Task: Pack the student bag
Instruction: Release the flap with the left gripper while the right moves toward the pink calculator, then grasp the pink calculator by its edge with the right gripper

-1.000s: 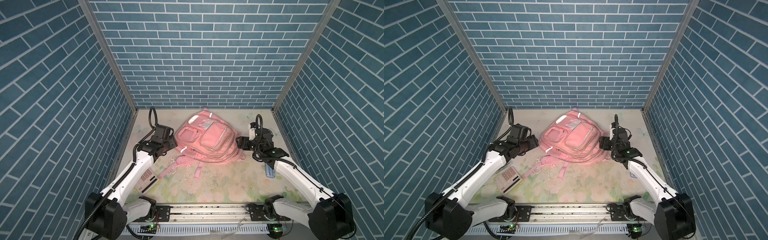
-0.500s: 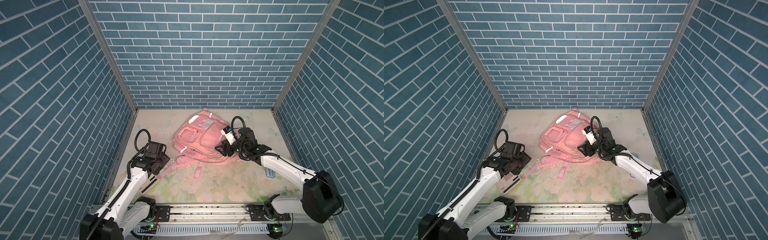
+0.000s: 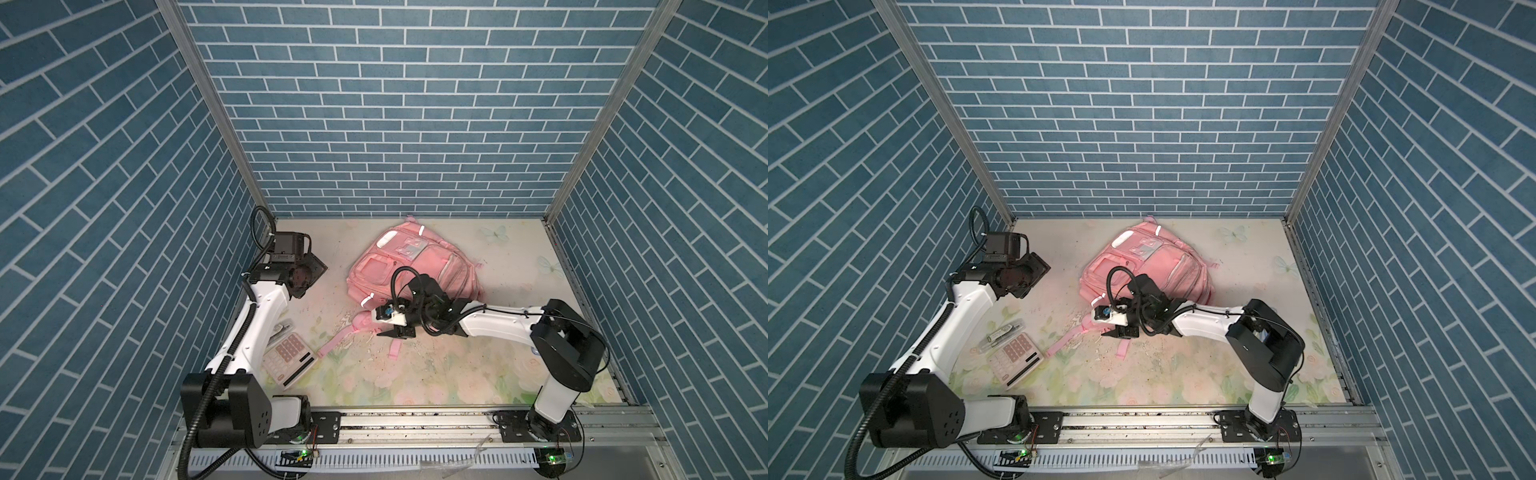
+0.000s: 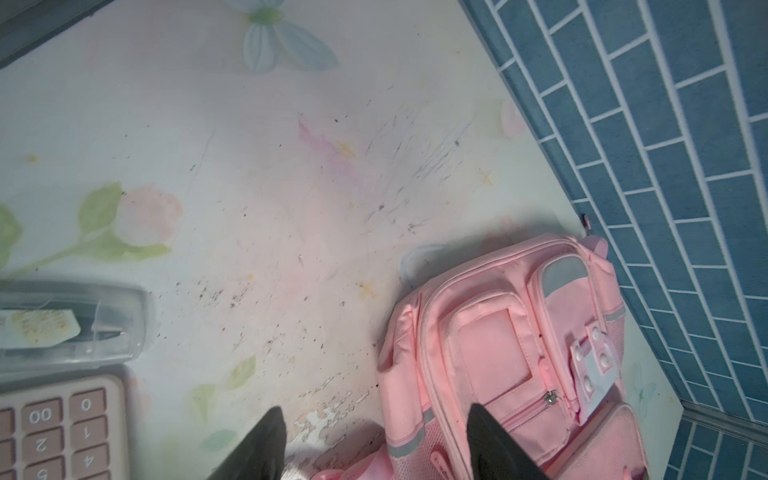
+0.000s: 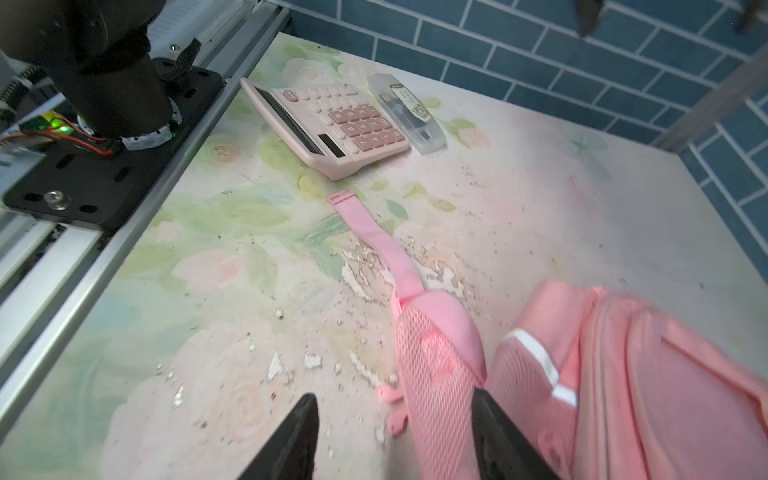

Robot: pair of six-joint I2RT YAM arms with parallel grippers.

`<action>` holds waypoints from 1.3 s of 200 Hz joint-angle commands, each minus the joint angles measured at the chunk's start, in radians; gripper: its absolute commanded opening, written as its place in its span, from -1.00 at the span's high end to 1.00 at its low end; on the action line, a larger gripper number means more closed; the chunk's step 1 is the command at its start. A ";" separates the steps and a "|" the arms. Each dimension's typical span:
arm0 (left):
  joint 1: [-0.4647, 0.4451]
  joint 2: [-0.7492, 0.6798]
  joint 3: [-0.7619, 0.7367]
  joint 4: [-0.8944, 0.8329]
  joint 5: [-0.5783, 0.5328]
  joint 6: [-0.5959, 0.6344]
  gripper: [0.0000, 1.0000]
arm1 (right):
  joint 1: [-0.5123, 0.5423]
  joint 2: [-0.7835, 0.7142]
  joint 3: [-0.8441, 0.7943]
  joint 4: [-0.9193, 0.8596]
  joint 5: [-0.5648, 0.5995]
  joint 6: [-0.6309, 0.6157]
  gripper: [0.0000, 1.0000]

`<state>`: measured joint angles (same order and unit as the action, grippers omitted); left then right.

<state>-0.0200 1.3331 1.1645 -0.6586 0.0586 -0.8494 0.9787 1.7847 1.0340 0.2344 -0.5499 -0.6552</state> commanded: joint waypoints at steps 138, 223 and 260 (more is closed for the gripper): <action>0.075 0.188 0.117 0.066 0.201 0.294 -0.40 | 0.276 0.462 0.374 0.250 0.157 -0.401 -0.01; 0.091 0.179 0.081 0.096 0.227 0.297 -0.40 | 0.308 0.530 0.443 0.188 0.183 -0.429 0.11; 0.092 0.179 0.074 0.095 0.229 0.308 -0.40 | 0.320 0.546 0.455 0.175 0.190 -0.471 0.15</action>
<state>0.0643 1.5150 1.2537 -0.5705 0.2817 -0.5629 1.2854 2.2974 1.4631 0.4290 -0.3611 -1.0561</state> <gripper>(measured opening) 0.700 0.432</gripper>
